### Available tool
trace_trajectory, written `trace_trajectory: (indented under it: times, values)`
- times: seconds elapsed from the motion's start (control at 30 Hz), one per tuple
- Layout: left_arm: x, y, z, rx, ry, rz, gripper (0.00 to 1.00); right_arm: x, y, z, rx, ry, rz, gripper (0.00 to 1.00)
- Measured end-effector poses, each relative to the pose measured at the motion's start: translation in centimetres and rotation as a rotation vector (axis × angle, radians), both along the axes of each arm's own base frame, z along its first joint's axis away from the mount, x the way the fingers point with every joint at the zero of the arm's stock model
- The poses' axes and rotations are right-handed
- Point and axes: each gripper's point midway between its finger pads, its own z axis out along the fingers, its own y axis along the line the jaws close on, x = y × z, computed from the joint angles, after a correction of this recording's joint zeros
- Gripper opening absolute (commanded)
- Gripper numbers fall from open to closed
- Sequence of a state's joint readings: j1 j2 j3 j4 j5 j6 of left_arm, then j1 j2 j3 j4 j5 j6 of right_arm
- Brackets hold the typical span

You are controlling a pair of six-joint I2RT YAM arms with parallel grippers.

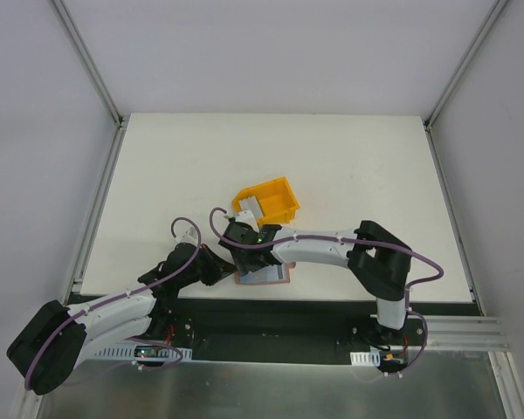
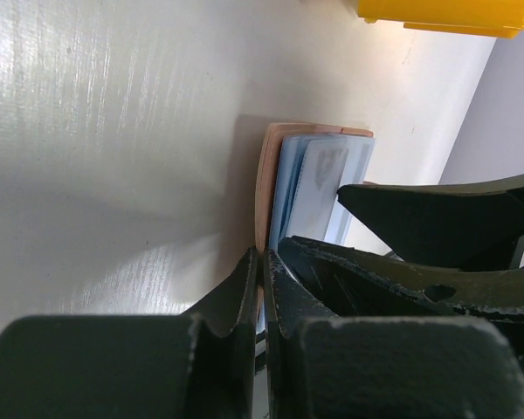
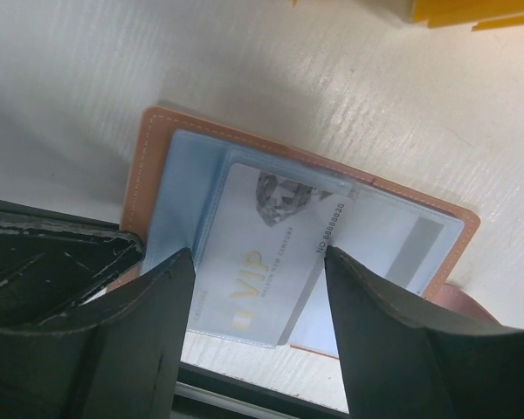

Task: Put the credit cards into the card holder
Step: Turn over the card slot in the card holder.

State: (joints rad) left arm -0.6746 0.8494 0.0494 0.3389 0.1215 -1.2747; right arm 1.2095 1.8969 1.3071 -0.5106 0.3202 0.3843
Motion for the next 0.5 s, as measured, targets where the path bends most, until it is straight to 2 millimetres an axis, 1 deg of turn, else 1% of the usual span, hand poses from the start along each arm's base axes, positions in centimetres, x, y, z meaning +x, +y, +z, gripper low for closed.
trace_trajectory:
  times: [0.33,0.5]
  values:
    - [0.0,0.0,0.0,-0.001,-0.001,0.000,0.00,0.5,-1.3,0.2,-0.058,-0.048,-0.016,0.59]
    - [0.1,-0.1,0.2,-0.006,-0.008,0.000,0.00,0.7,-1.8,1.1,-0.066,-0.071,-0.022,0.59]
